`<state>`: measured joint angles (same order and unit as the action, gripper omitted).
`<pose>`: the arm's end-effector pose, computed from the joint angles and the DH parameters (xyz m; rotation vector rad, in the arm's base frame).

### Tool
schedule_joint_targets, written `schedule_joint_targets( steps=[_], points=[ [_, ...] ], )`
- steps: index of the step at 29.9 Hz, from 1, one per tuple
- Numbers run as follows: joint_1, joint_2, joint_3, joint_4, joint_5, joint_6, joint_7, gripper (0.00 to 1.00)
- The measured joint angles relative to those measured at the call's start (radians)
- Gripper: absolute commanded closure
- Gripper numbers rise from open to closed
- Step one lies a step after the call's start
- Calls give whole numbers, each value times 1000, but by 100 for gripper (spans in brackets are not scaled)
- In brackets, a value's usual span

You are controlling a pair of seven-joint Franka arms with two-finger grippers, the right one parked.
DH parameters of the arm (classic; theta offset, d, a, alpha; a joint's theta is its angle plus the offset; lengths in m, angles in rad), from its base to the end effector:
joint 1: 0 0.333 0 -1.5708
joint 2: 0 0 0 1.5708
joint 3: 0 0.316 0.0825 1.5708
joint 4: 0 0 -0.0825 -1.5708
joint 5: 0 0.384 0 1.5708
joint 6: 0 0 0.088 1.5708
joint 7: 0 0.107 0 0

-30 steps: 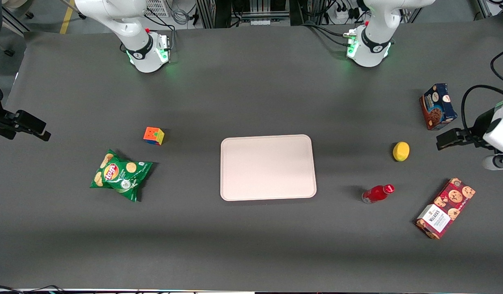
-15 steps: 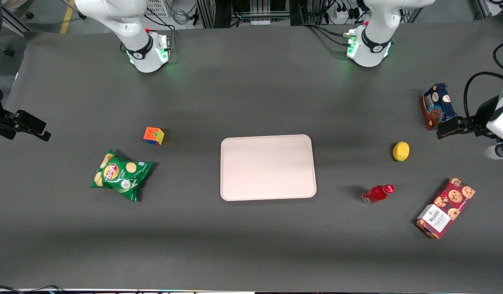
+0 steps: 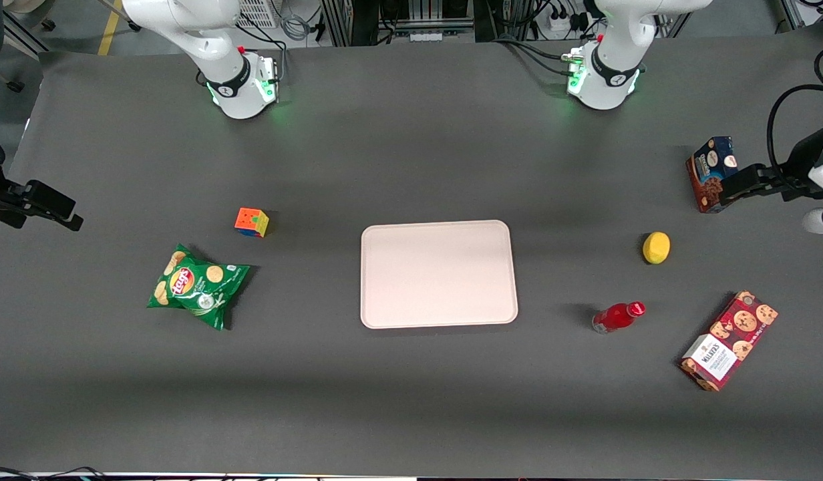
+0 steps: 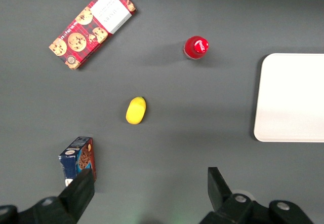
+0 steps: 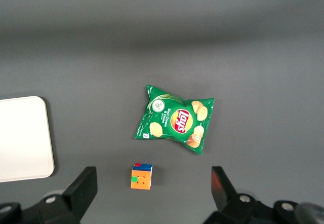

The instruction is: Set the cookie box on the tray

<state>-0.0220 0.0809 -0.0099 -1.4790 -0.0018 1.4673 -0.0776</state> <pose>0.5683 -0.0181 0.6133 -3.1349 -0.0715 0.1453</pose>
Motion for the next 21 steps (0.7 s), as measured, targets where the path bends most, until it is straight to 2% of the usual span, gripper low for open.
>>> schedule_joint_targets(
  steps=[10,21],
  points=[
    [-4,-6,1,-1,0,-26,10,0],
    [-4,-89,1,0,0,-96,65,0]
  ],
)
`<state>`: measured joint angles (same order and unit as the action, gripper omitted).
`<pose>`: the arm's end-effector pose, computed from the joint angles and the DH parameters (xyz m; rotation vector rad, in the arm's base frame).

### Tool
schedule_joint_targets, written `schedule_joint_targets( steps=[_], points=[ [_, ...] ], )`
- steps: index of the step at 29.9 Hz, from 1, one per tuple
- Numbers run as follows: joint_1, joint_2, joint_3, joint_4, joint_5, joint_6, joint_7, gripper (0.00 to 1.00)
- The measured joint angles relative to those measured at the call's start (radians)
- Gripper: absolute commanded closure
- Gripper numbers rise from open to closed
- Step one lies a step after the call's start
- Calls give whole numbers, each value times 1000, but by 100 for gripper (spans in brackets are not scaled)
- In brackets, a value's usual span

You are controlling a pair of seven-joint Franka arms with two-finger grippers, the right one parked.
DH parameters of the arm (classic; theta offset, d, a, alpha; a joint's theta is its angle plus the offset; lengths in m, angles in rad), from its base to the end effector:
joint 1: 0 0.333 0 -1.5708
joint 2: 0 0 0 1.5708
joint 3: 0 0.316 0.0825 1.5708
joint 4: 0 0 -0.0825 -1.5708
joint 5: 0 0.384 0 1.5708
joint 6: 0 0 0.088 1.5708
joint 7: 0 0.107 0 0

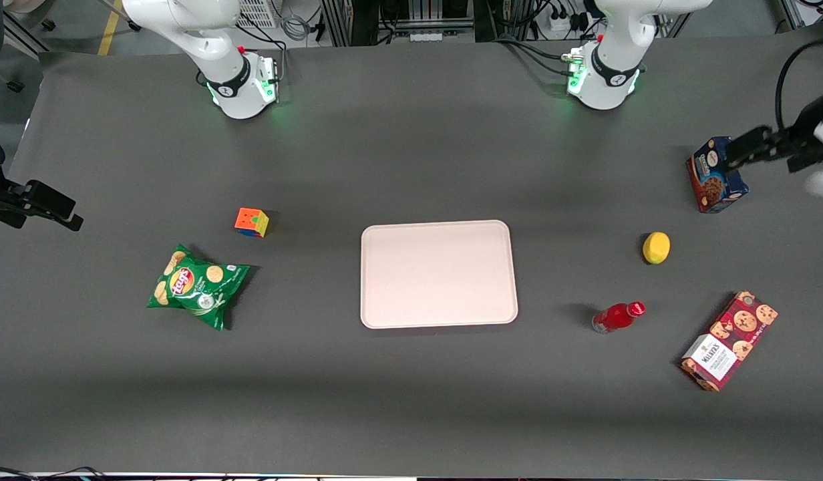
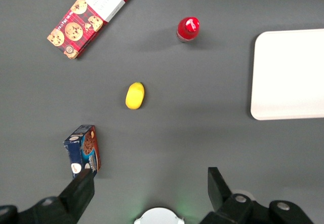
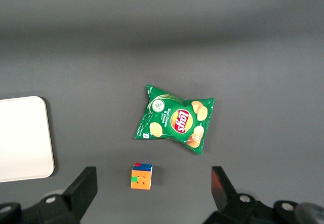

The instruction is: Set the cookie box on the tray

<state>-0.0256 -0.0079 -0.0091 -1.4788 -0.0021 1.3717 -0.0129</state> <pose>0.5305 -0.0187 0.6548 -3.1372 0.0347 0.1558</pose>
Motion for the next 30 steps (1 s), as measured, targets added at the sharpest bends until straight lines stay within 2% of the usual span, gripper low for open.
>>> schedule_joint_targets(
  steps=[30],
  points=[
    [3,8,35,-3,-12,62,9,0]
  ],
)
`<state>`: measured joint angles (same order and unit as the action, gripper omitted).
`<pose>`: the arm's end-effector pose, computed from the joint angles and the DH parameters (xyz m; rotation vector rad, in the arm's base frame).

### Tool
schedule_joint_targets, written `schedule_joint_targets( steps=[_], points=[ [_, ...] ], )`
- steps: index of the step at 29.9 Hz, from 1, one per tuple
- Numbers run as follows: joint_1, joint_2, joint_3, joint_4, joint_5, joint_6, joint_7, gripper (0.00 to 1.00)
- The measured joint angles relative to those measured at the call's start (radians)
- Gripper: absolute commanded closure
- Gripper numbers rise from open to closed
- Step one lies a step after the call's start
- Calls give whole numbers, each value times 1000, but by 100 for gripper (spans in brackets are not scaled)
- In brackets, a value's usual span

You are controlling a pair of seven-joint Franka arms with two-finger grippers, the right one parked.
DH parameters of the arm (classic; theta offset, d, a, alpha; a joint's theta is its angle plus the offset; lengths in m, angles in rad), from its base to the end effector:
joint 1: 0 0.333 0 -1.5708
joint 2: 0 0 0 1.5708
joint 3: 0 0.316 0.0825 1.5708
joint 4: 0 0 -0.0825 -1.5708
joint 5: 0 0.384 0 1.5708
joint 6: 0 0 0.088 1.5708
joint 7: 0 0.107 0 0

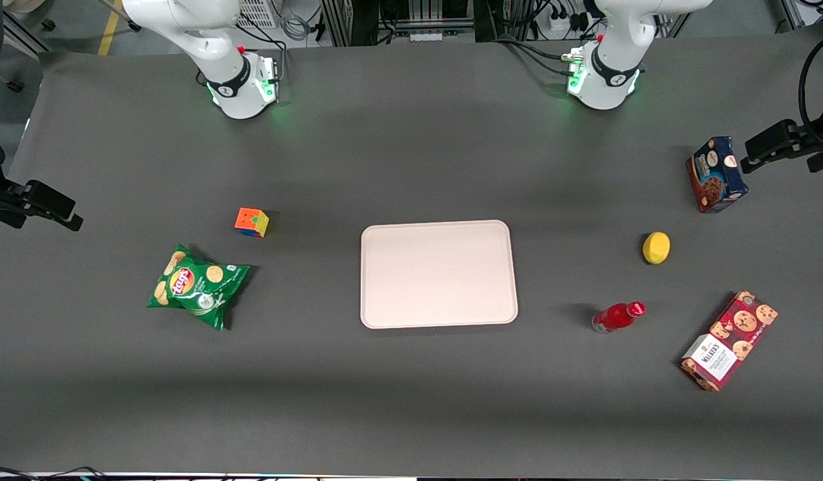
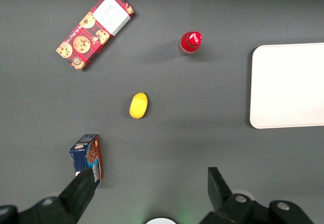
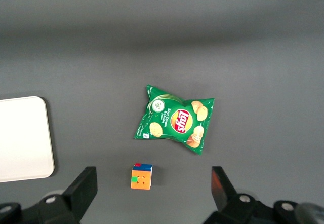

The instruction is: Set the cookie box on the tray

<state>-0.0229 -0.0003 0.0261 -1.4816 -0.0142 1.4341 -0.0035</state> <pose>0.5403 0.0001 0.6545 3.1266 0.0080 -0.0738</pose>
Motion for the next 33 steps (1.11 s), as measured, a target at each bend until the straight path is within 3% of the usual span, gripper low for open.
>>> schedule_joint_targets(
  steps=[33],
  points=[
    [-2,17,3,-3,-8,16,-16,0]
  ],
)
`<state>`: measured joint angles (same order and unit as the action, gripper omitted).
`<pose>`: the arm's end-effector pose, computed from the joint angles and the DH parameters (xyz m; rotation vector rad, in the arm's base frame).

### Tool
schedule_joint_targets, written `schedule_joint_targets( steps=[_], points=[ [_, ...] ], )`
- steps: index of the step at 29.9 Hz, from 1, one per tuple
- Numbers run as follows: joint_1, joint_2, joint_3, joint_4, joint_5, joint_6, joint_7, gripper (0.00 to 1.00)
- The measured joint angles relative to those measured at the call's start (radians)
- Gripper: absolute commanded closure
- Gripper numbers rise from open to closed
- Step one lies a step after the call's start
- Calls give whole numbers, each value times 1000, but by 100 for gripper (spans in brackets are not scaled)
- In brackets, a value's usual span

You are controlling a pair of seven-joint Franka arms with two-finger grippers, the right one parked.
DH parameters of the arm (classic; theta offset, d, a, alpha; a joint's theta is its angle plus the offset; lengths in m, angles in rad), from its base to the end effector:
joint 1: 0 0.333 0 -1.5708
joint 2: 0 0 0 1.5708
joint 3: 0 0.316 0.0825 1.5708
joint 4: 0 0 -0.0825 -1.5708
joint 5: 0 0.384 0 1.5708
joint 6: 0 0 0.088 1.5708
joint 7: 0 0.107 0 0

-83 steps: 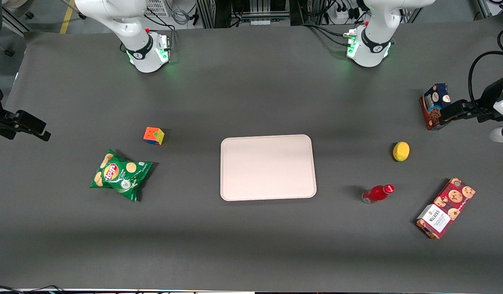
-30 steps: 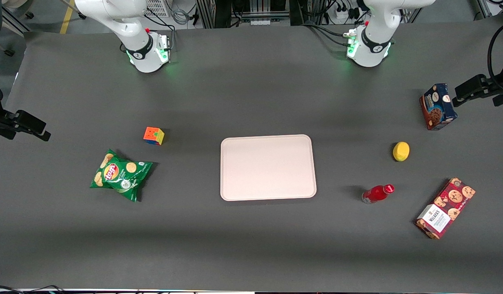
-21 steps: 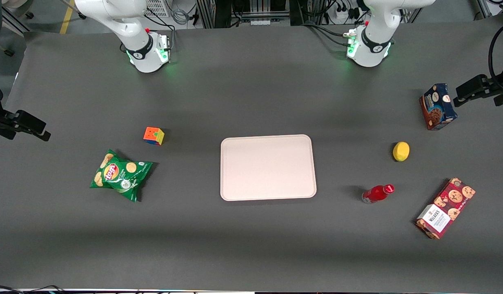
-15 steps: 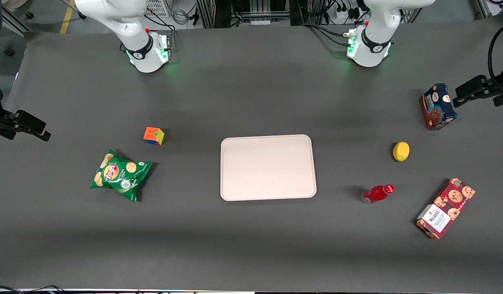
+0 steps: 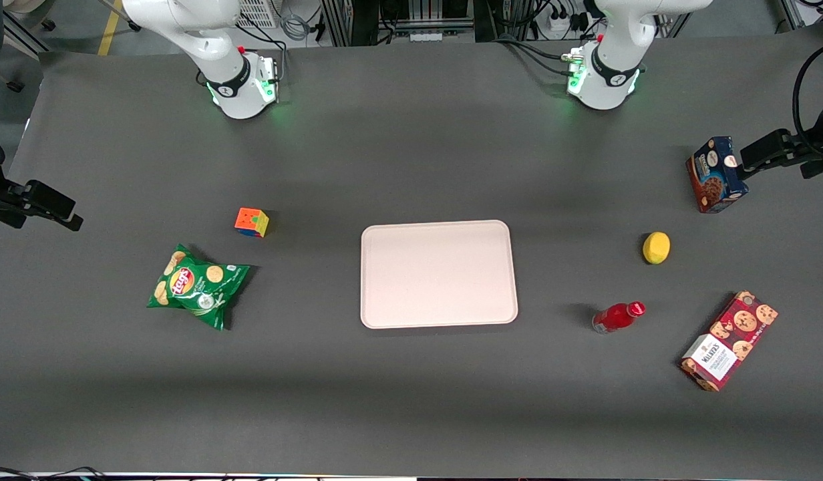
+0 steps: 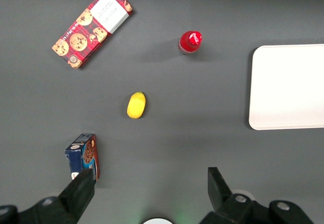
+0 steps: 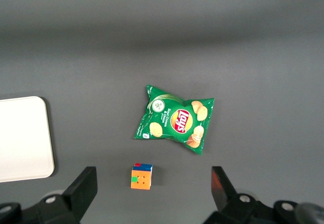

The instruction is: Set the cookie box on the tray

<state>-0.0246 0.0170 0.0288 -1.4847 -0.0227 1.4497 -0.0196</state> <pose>0.5476 -0.0005 0.6450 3.1186 0.0338 -0.0814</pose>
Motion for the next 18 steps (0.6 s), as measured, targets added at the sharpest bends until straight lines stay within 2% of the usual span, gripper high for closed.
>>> schedule_joint_targets(
  steps=[18],
  points=[
    [-3,12,-40,31,11,-1,-1,0]
  ],
)
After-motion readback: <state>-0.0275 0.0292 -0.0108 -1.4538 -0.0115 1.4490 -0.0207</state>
